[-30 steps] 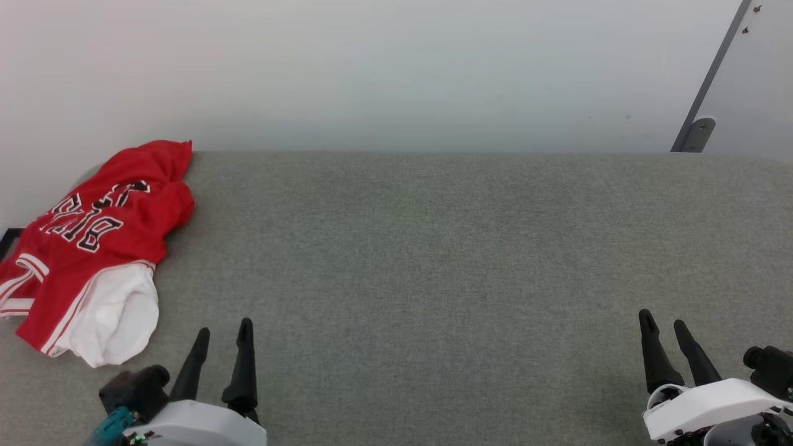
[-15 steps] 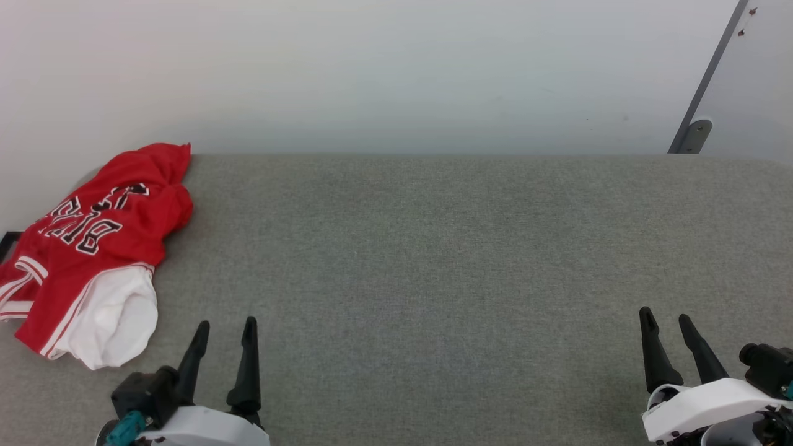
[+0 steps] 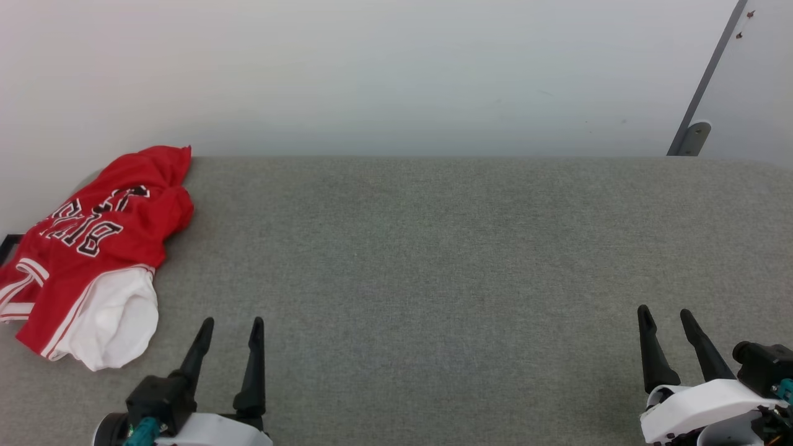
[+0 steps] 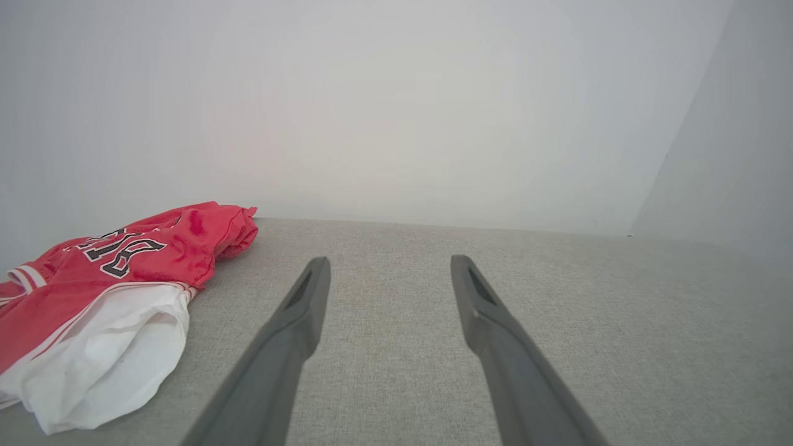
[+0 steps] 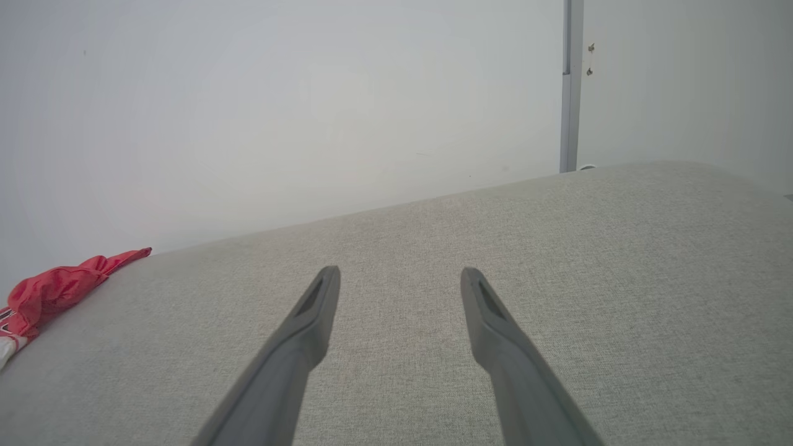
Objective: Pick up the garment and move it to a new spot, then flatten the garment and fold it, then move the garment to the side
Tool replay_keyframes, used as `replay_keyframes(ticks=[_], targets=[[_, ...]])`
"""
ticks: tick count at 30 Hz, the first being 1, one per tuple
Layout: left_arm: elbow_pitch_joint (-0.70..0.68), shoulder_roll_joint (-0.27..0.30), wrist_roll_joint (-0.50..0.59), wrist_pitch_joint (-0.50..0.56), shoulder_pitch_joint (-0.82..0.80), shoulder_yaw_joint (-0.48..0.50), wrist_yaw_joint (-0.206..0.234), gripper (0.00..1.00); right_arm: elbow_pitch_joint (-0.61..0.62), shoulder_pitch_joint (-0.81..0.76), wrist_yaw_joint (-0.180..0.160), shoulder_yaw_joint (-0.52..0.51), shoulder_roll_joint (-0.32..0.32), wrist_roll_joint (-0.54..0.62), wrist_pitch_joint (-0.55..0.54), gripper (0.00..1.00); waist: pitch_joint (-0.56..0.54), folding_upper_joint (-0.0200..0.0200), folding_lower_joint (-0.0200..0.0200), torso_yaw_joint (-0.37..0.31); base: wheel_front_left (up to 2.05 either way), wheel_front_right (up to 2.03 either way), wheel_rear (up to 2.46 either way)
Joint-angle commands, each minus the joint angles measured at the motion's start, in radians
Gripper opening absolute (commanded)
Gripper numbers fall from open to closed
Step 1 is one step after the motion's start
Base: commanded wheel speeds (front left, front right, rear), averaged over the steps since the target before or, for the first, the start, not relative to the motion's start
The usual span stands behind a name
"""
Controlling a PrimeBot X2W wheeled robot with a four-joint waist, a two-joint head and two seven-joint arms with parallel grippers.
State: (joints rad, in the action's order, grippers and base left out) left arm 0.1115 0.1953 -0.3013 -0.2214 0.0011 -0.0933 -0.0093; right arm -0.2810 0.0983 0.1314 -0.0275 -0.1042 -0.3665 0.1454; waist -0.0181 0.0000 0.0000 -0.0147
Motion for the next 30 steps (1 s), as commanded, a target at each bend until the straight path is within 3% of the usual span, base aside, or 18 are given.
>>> replay_keyframes(ticks=[1,21,30], targets=[[-0.007,0.001,0.024,-0.009,0.004,0.000,-0.005,1.00,0.004,0.016,-0.001,0.000,0.000,0.020,0.008,1.00,-0.001,0.0000,0.0000,0.000,0.00,0.00,0.00],[-0.024,-0.022,0.141,-0.045,0.023,0.020,-0.035,1.00,0.012,0.015,-0.001,0.012,-0.014,0.145,0.047,1.00,-0.015,0.0000,0.0000,-0.001,0.00,0.00,0.00],[-0.006,-0.039,0.115,-0.043,0.028,0.046,-0.048,1.00,0.021,0.007,-0.001,0.027,-0.015,0.138,0.045,1.00,-0.025,0.0000,0.0000,0.009,0.00,0.00,0.00]])
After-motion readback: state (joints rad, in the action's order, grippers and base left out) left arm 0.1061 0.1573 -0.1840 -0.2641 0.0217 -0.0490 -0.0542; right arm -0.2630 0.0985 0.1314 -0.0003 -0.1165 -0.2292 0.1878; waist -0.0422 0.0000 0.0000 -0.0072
